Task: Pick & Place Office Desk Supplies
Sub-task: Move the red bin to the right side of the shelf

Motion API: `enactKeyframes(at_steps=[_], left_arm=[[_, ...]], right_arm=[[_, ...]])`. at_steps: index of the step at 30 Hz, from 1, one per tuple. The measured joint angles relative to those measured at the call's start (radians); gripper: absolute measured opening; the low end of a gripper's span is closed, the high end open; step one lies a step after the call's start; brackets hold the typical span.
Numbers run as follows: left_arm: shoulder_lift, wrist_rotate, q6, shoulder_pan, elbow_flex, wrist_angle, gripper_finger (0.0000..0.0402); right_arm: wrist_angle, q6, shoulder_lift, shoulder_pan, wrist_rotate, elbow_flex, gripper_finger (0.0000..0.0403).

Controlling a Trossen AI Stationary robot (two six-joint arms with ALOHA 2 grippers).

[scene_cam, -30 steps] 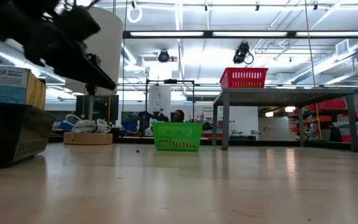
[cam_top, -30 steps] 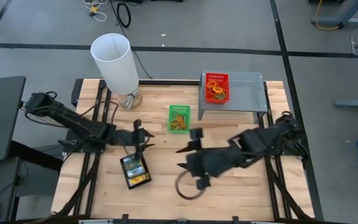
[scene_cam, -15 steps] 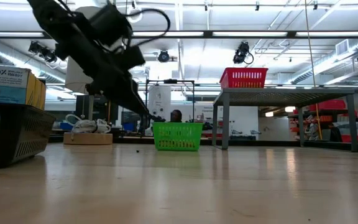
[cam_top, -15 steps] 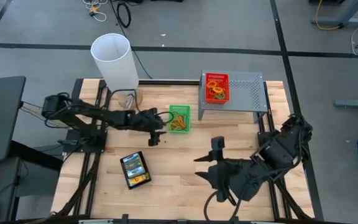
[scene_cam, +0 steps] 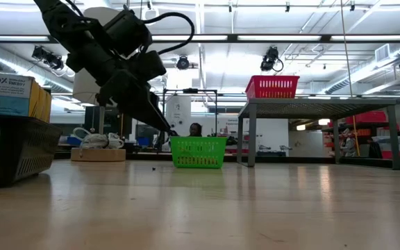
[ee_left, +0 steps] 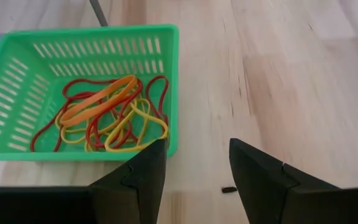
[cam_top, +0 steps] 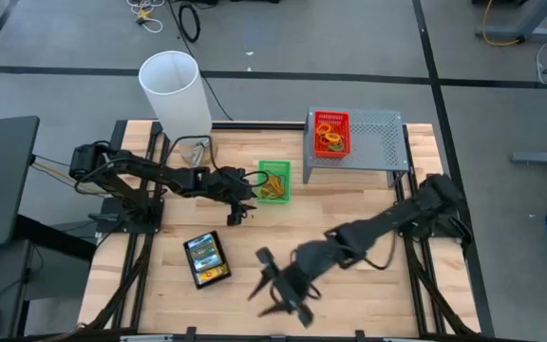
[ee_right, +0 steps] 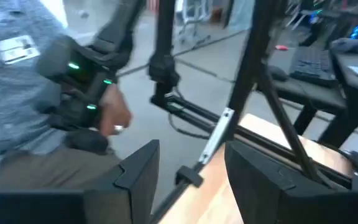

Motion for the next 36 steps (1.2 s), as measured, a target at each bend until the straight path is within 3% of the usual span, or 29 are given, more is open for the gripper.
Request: enactKeyframes(at_steps=[6,9,13,18,22,25,30,36], left_arm=[[-0.002,0.018,0.003,0.000,0.000,-0.003,0.0181],[-0.002,0.017,0.004,0.000,0.000,-0.002,0.0181],[-0.002,0.014,0.000,0.001,0.000,0.004,0.0181],[-0.002,-0.002,-0.017,0.001,0.000,0.008,0.0181],[-0.003,-0.002,-0.033,-0.002,-0.001,0.010,0.0181],[-0.003,-0.003,-0.035,-0.007,-0.001,0.029,0.0181],[-0.003,-0.004,-0.030,-0.007,-0.001,0.044,0.0181],[-0.003,-0.004,-0.016,-0.007,-0.001,0.046,0.0181]], right_arm=[[0.403,0.054,-0.012,-0.086,-0.074,-0.338,0.0190],[0.534,0.074,-0.075,-0.124,-0.057,-0.507,0.0190],[0.649,0.087,-0.222,-0.171,0.049,-0.753,0.0190],[0.707,0.087,-0.456,-0.206,0.261,-1.046,0.0190],[0.644,0.057,-0.650,-0.223,0.423,-1.195,0.0190],[0.498,0.020,-0.768,-0.249,0.502,-1.232,0.0190],[0.187,-0.038,-0.867,-0.321,0.551,-1.193,0.0190],[-0.079,-0.120,-0.869,-0.423,0.558,-1.058,0.0190]])
